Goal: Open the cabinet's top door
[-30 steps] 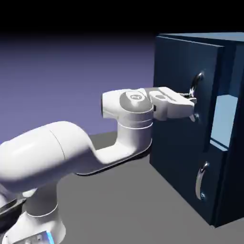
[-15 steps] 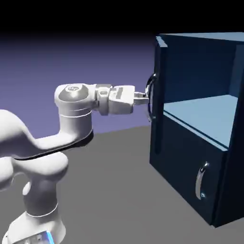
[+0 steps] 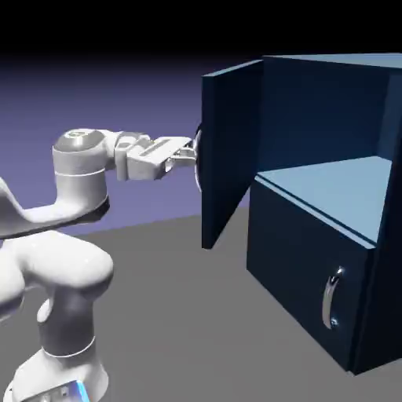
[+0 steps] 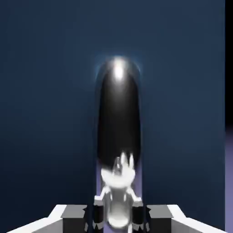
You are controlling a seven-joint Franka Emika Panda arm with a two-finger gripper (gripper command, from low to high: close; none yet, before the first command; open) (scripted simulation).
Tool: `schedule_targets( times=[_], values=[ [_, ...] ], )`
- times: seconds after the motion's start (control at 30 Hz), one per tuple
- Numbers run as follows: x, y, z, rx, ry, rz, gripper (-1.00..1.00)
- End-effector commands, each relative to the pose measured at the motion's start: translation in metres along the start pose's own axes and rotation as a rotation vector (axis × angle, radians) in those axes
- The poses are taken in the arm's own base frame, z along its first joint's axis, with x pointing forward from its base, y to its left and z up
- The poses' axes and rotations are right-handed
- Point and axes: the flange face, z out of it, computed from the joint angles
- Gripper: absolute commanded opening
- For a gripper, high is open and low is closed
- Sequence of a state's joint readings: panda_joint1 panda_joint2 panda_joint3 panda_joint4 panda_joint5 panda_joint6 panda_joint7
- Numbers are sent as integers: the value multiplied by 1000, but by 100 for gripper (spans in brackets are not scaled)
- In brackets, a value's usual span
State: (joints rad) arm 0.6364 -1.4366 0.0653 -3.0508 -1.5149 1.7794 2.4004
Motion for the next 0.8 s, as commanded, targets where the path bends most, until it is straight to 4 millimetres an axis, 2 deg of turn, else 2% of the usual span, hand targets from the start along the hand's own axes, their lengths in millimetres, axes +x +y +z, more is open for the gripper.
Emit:
schedule_targets(
  times=[0.0,0.43,0.53,0.77],
  values=[
    [-2,1,-2,-8,1,-2,-100],
    [-1,1,0,-7,-5,1,-100],
    [-4,-4,-14,-26,27,0,-100],
    [-19,-19,-63,-108,109,0,-100]
  ],
)
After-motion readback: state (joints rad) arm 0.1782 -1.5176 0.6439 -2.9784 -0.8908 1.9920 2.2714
